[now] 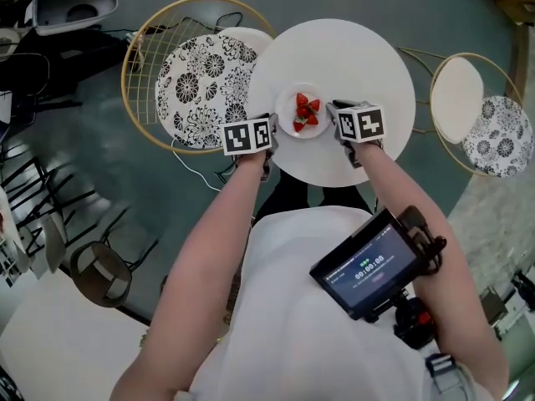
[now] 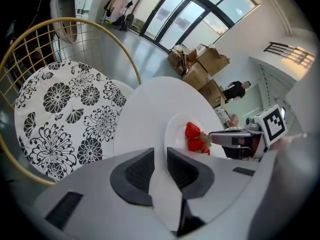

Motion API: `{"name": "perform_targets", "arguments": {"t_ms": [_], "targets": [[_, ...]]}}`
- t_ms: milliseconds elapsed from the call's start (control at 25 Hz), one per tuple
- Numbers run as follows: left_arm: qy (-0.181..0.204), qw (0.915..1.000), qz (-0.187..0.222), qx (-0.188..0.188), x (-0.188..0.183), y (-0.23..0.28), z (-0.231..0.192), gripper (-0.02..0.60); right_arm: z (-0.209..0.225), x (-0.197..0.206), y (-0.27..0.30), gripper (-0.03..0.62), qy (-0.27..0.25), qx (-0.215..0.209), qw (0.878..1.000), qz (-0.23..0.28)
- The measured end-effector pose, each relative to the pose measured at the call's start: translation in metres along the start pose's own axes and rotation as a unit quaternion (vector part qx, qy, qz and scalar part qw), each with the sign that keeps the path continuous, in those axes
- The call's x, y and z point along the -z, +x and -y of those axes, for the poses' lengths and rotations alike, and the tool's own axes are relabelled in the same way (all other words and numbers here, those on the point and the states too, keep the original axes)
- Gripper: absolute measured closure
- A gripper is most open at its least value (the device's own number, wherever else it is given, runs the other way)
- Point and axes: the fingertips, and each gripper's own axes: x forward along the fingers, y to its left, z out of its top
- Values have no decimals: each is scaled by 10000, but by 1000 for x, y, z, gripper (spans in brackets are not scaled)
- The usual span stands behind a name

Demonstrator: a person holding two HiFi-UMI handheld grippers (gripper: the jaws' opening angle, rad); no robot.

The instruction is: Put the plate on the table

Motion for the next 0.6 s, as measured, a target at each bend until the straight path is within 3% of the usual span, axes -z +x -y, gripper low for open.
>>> {"name": "perform_targets", "arguments": {"t_ms": [320, 520, 600], "targets": [[-430, 9958, 751, 288, 9, -29, 12, 525, -4, -7, -24, 549, -263, -221, 9992, 216], [-607, 9924, 1070, 18, 33, -38, 32, 525, 4, -1, -50, 553, -553, -441, 9972, 241], [-661, 9908, 1181, -98, 44, -42, 43, 526, 10, 4, -63, 589, -612, -509, 9964, 288]]}}
